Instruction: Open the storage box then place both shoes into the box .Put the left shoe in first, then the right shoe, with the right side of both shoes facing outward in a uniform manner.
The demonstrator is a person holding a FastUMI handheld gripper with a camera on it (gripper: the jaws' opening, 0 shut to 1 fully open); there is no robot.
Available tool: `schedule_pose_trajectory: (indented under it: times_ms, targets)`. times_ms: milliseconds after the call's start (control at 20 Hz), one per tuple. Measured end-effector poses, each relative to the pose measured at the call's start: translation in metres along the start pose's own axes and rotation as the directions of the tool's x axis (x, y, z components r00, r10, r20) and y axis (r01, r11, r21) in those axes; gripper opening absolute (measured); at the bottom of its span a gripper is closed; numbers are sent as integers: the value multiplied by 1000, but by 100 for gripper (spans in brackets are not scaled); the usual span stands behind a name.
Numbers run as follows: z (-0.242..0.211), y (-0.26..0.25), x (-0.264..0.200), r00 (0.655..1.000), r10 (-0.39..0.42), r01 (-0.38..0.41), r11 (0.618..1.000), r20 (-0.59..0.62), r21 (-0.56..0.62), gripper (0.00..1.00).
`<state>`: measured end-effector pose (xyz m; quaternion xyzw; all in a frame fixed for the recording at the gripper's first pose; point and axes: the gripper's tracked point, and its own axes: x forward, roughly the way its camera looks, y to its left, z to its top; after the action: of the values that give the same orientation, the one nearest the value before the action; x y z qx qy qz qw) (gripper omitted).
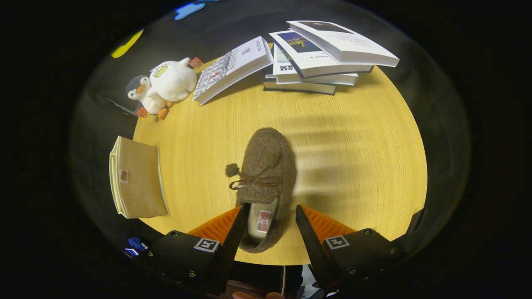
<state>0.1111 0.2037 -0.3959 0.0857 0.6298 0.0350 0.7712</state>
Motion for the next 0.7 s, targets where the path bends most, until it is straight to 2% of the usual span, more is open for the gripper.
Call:
schedule_pose_trajectory:
  times_ms: [350, 450, 500, 550, 600, 700]
  targets:
    - [0, -12, 51, 997, -49, 48, 999, -54, -5, 77]
    - [-2, -8, 60, 997, -32, 32, 999, -74, -4, 71]
    - [-4, -10, 63, 995, -49, 49, 999, -82, -3, 54]
    - [-2, -16, 61, 994, -75, 75, 997, -82, -1, 43]
    - [-1, -14, 61, 994, -68, 69, 998, -88, 11, 21]
    - [-2, -20, 60, 994, -77, 78, 997, -80, 9, 21]
